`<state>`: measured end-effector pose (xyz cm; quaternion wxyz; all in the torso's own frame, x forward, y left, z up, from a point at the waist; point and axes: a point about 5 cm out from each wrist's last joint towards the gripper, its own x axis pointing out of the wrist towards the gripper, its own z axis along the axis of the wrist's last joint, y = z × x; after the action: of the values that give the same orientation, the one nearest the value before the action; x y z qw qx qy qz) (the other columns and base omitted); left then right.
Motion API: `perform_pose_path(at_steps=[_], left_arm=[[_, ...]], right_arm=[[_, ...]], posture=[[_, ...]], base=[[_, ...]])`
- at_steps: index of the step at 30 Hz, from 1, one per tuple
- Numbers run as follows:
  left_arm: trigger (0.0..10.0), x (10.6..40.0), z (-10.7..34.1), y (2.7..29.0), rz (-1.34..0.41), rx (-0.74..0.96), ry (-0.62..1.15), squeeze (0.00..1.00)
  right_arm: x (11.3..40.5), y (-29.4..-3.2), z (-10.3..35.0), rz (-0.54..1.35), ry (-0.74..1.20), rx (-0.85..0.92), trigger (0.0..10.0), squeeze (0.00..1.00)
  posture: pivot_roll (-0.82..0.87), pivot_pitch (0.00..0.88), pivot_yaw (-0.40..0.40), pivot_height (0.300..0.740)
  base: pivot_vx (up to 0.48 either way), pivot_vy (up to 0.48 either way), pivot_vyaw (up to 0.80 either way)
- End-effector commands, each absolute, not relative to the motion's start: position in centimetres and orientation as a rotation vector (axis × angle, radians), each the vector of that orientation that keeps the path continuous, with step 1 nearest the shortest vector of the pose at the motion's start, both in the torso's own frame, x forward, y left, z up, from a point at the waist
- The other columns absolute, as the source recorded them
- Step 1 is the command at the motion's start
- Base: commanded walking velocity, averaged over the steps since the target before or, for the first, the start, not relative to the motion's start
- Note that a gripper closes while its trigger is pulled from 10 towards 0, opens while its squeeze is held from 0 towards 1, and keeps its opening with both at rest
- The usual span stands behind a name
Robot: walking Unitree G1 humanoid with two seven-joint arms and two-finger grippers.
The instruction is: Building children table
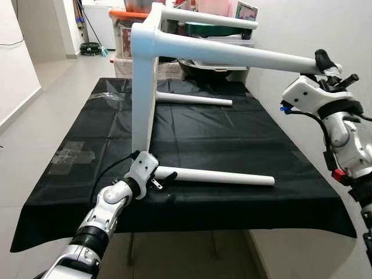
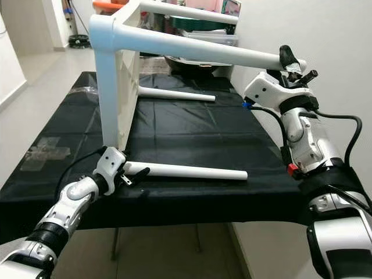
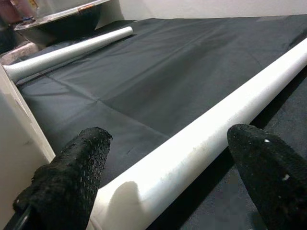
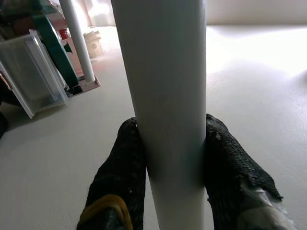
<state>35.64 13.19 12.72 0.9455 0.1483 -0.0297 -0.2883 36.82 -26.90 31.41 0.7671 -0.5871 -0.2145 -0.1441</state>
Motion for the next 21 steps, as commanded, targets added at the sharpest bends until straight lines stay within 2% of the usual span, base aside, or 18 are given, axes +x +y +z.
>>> perform_pose_path(at_steps=[1, 11, 13, 16, 21], left_arm=[[10.0, 36.0, 13.1, 13.9, -0.566, 0.310, -0.059, 0.00], [10.0, 36.6, 13.6, 15.1, -0.520, 0.318, -0.061, 0.00], [10.0, 37.0, 15.0, 15.9, -0.496, 0.336, -0.096, 0.00], [10.0, 37.6, 17.1, 17.2, -0.463, 0.365, -0.149, 0.00], [10.0, 38.2, 20.1, 18.6, -0.432, 0.404, -0.216, 0.00]], right_arm=[[37.0, -26.5, 30.4, -0.272, -0.444, -1.229, 0.0, 0.00], [36.9, -28.5, 30.3, -0.338, -0.365, -0.957, 0.0, 0.00], [37.1, -29.5, 29.6, -0.360, -0.292, -0.832, 0.0, 0.00], [37.3, -30.1, 28.7, -0.370, -0.231, -0.737, 0.0, 0.00], [37.4, -30.3, 28.3, -0.375, -0.209, -0.716, 0.0, 0.00]], posture=[[0.05, 0.000, -0.099, 0.740], [0.06, 0.000, -0.101, 0.740], [0.06, 0.000, -0.101, 0.740], [0.07, 0.000, -0.103, 0.740], [0.08, 0.000, -0.102, 0.740]], base=[[0.000, 0.000, 0.00], [0.000, 0.000, 0.00], [0.000, 0.000, 0.00], [0.000, 0.000, 0.00], [0.000, 0.000, 0.00]])
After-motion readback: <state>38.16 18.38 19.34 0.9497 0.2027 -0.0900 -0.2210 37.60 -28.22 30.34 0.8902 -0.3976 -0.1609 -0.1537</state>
